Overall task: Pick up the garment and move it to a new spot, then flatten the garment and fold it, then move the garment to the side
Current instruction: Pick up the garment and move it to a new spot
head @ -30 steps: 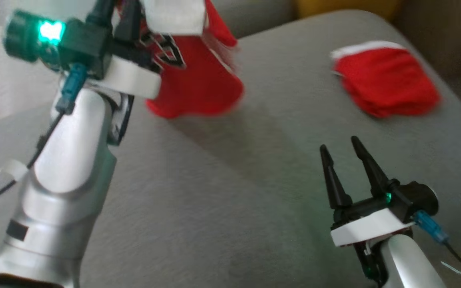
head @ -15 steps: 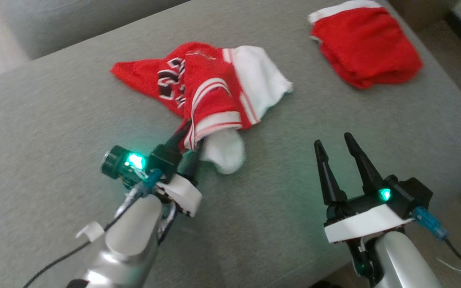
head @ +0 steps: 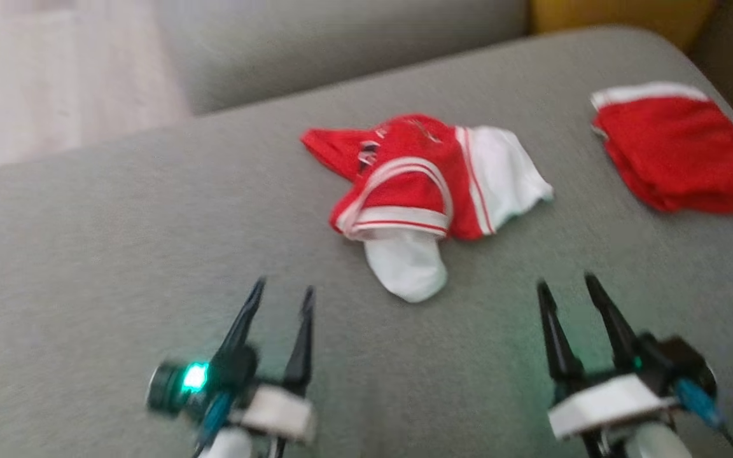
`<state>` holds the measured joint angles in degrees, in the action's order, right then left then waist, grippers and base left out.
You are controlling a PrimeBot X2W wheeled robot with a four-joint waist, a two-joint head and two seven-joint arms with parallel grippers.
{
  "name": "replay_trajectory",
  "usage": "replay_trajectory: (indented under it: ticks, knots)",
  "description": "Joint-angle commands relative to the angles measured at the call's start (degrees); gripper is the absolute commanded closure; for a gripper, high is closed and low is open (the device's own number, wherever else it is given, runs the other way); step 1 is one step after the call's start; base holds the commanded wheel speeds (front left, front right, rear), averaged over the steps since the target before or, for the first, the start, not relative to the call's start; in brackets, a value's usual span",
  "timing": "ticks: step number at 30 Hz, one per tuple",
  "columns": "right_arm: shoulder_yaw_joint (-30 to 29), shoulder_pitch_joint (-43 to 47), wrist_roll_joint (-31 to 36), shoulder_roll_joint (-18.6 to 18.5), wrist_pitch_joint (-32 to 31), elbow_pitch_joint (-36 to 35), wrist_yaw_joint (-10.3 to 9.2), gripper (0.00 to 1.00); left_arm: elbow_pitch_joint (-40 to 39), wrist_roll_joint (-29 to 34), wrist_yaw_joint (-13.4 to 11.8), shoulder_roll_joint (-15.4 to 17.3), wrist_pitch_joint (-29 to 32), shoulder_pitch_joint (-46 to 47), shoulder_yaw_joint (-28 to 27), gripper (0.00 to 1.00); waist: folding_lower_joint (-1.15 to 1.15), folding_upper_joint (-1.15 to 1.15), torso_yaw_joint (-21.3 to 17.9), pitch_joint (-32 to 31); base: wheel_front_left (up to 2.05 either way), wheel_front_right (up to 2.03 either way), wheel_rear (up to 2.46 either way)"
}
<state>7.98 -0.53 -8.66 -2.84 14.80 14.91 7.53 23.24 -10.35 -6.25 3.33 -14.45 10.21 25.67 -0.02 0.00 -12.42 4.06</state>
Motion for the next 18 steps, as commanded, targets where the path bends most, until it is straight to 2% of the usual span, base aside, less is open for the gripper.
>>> replay_trajectory:
  ticks: [1,4,10,18]
  knots:
    - [0.0,0.43,0.67,-0.04,0.19,-1.51,-0.04,0.0,-5.63,0.14,-1.26,0.95,-0.53,-2.03,-4.32,0.0,0.02,0.0,5.5,-5.29,0.0,0.0,0.0]
    - [-1.35,2.5,1.54,-0.04,0.19,-1.48,-0.04,0.0,-11.4,0.19,-2.71,0.82,-0.54,-8.38,-9.01,0.0,0.02,0.0,7.42,-6.55,0.0,0.0,0.0]
    - [-2.08,4.45,2.32,-0.04,0.19,-1.5,-0.04,0.0,-18.29,1.18,-3.2,0.16,-0.54,-15.49,-14.71,0.0,0.02,0.0,9.51,-7.05,0.0,0.0,0.0]
    - [-1.35,4.71,2.32,-0.04,0.19,-1.55,-0.04,0.0,-20.39,2.99,-2.51,-0.39,-0.54,-17.71,-16.73,0.0,0.02,0.0,10.63,-7.05,0.0,0.0,0.0]
